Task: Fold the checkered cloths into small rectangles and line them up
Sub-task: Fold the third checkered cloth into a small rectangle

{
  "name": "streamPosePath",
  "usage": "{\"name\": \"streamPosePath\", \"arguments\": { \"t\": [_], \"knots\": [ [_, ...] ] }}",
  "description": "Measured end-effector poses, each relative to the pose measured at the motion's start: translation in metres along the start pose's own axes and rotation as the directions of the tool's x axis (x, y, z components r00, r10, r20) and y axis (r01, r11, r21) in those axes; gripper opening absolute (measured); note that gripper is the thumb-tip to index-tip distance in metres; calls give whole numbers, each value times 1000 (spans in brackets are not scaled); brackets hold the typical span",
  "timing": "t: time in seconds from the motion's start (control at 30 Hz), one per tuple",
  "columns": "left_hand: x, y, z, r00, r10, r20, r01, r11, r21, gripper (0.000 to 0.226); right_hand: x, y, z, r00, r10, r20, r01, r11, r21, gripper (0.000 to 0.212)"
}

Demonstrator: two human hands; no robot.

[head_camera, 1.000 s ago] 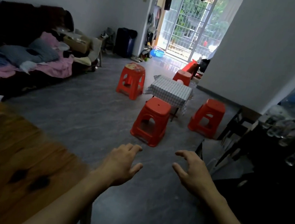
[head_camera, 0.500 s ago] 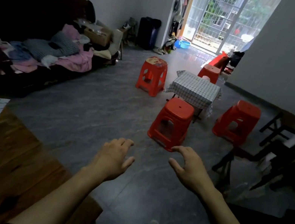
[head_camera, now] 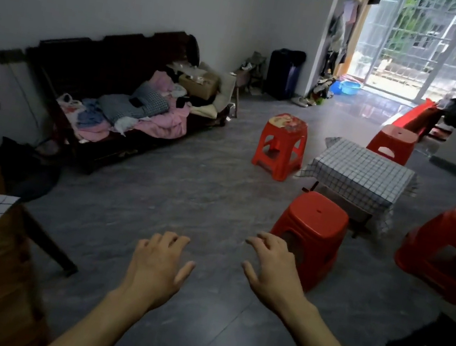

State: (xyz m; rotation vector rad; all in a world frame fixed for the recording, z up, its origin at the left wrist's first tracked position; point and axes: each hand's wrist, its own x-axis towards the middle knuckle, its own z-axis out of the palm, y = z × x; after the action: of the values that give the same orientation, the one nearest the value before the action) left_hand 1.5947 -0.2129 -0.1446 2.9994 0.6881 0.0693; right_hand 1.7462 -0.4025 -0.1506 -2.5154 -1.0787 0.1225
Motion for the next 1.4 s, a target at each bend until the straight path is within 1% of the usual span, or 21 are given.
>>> {"name": "streamPosePath", "arguments": {
  "t": [0.1,0.17,0.3,0.4,0.47,0.57,0.63,0.73,0.83,0.9,1.0,1.07,1.13,1.23,1.3,1.4],
  "knots": [
    [23,2,-4,998,-54,14,54,999,-3,54,45,6,-3,996,-61,67,62,998,-7,49],
    [40,-9,-6,996,-85,24,85,996,-14,54,78,3,-5,991,-100,84,102,995,-10,49],
    [73,-44,0,985,-171,6,171,983,-73,53,145,-16,1,980,-169,101,171,985,-14,47],
    [100,-84,12,974,-226,-17,223,969,-107,53,192,-41,22,969,-215,121,219,976,-19,46],
    [117,-118,19,963,-266,-40,258,955,-150,54,223,-66,40,949,-256,185,264,964,-22,46],
    [143,-171,20,937,-343,-71,315,913,-259,50,274,-111,58,886,-328,327,357,934,-30,48],
    [157,-205,17,910,-403,-95,355,878,-321,47,313,-144,64,853,-384,354,425,904,-41,48],
    [168,-257,13,861,-495,-118,429,830,-358,48,365,-195,74,836,-452,311,478,878,-8,45],
    [161,-301,13,807,-584,-84,517,769,-375,49,397,-241,98,805,-504,314,515,856,54,42],
    [152,-329,14,763,-644,-63,578,722,-381,49,414,-269,121,750,-551,364,559,824,95,42],
    [141,-370,21,687,-725,-45,659,648,-382,48,439,-303,158,643,-596,481,621,773,130,45],
    [139,-394,26,636,-771,-29,708,598,-376,47,457,-321,181,571,-629,528,657,735,166,46],
    [145,-413,34,588,-809,-2,755,549,-359,47,478,-337,201,511,-665,544,687,697,207,46],
    [166,-433,43,521,-852,50,812,477,-336,49,519,-353,230,450,-706,546,701,658,274,45],
    [186,-445,45,479,-876,51,841,442,-311,48,553,-365,249,405,-741,536,722,619,310,45],
    [217,-461,44,386,-920,68,890,352,-289,47,605,-383,273,354,-760,544,711,597,371,46]
  ]
}}
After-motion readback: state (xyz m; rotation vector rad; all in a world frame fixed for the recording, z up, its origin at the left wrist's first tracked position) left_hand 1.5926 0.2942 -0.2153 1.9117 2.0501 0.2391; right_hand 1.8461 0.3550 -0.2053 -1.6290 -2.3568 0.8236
